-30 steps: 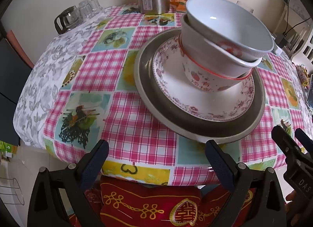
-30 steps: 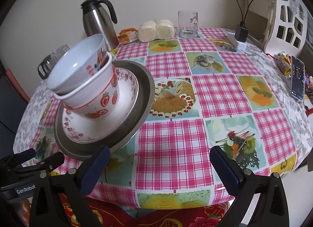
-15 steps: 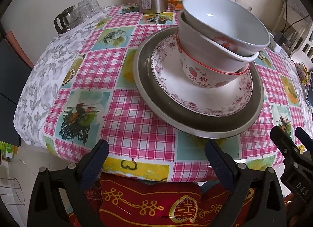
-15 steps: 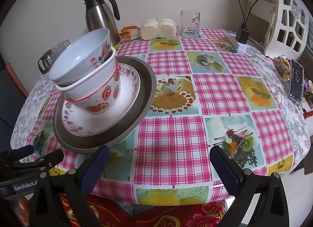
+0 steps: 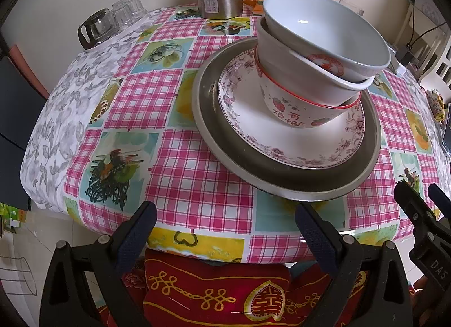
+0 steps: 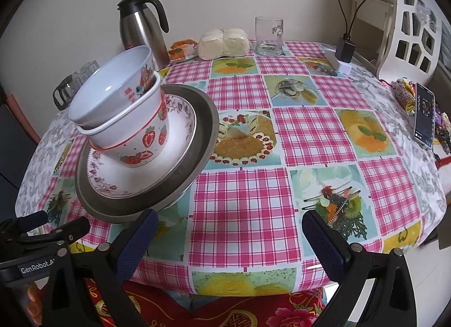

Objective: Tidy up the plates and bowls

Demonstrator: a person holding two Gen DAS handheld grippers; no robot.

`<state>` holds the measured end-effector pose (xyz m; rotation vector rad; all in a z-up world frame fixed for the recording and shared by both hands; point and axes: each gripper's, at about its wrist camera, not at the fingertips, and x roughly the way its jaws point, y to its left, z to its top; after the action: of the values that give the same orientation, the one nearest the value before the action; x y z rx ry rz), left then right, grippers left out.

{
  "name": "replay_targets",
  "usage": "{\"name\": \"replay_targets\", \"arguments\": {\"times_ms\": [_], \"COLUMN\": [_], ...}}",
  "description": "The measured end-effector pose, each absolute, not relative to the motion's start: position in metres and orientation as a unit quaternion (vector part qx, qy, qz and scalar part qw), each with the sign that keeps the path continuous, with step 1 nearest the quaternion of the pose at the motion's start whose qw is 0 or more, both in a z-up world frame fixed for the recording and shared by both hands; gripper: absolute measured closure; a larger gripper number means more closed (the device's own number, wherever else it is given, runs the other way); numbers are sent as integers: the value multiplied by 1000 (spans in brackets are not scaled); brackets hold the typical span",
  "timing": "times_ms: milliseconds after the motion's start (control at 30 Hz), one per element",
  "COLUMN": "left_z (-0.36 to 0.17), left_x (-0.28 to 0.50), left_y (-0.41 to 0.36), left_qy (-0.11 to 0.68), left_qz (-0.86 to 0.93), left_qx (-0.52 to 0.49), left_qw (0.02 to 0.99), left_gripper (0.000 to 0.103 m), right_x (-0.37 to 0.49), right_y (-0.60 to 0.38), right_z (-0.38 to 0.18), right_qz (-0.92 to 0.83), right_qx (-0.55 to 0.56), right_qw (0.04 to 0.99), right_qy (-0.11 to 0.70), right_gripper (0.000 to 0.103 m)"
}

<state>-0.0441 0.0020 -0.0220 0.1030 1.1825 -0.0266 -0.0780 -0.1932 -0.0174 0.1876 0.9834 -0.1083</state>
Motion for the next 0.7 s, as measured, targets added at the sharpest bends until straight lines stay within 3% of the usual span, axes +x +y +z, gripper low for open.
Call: {"name": "replay_targets", "arguments": {"times_ms": [700], "left_z": [-25], "left_x": [-42], "left_y": [-1], "left_qy": [561], "left_qz": [-18], "left_qx": [49], "left_qw": [826], "left_gripper": [4], "right_x": [-74], "right_y": [-194], "right_z": [-22], "right_qz": [-55], "right_qx": [84], "right_qw": [873], "right_qy": [477], "right_gripper": [0]}}
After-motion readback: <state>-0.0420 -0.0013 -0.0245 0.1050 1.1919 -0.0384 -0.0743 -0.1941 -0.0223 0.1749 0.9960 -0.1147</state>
